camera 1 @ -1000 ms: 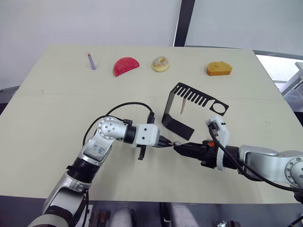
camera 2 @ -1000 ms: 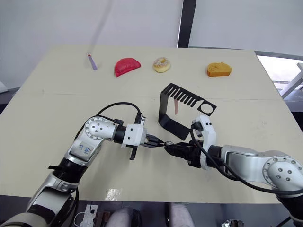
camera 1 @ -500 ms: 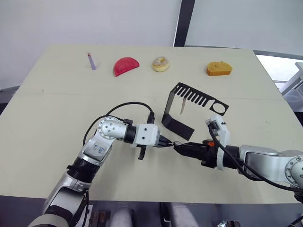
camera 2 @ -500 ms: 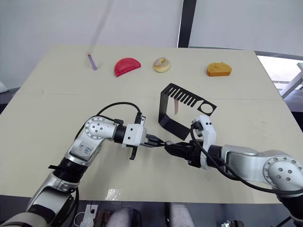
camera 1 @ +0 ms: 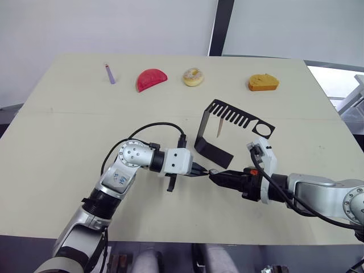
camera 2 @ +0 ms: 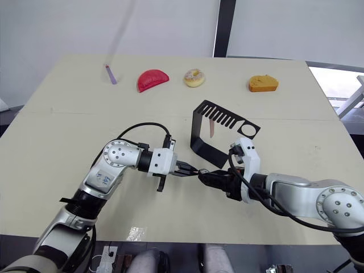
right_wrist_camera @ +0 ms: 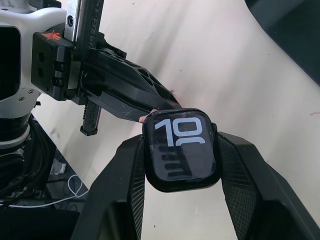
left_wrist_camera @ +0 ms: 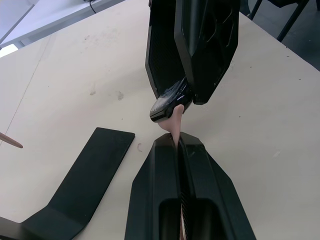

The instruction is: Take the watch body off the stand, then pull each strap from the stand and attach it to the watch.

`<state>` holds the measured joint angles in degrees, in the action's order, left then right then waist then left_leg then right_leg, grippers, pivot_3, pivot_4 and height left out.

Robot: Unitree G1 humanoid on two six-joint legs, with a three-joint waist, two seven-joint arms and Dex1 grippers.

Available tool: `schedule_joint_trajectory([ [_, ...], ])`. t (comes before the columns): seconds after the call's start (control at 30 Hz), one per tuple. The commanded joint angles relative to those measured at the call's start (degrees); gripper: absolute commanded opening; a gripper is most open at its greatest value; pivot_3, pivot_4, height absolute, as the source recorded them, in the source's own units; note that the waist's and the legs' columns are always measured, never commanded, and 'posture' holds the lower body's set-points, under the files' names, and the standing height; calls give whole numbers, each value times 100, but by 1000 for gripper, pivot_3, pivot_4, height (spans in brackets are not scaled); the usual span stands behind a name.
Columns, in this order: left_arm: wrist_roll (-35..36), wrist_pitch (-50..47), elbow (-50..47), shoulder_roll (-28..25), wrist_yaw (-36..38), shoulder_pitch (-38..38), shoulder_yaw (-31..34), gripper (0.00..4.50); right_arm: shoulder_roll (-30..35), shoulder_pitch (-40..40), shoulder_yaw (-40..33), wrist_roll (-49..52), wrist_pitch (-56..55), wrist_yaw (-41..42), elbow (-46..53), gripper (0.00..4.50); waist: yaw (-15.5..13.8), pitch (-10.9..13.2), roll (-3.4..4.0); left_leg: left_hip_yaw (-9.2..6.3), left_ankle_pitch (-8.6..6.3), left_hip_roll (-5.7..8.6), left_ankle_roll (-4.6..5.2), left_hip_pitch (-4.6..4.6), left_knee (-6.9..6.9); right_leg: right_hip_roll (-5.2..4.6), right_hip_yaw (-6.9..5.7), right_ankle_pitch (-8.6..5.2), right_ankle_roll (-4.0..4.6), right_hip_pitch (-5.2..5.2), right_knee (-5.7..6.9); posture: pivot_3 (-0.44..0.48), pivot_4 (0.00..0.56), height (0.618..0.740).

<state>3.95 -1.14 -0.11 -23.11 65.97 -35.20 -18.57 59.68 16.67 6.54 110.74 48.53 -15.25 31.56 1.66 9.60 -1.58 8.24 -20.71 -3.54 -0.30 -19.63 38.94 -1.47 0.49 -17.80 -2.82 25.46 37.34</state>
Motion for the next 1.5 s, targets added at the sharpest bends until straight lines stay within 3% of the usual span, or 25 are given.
schedule_joint_trajectory([
  [0.03, 70, 161, -206, 270, -133, -175, -140, 0, -96, 138, 125, 226, -70, 124, 560, 1602, -1, 0, 0, 0, 0, 0, 0, 0, 0, 0, 0, 0, 0, 0, 0, 0, 150, 737],
  [1.5, 56, -11, -310, 282, -140, -176, -118, 0, 178, 143, 145, 226, -23, 126, 585, 1602, -1, 0, 0, -1, 0, -1, 0, -2, 0, 0, 0, 0, 0, 1, -1, 0, 150, 737],
])
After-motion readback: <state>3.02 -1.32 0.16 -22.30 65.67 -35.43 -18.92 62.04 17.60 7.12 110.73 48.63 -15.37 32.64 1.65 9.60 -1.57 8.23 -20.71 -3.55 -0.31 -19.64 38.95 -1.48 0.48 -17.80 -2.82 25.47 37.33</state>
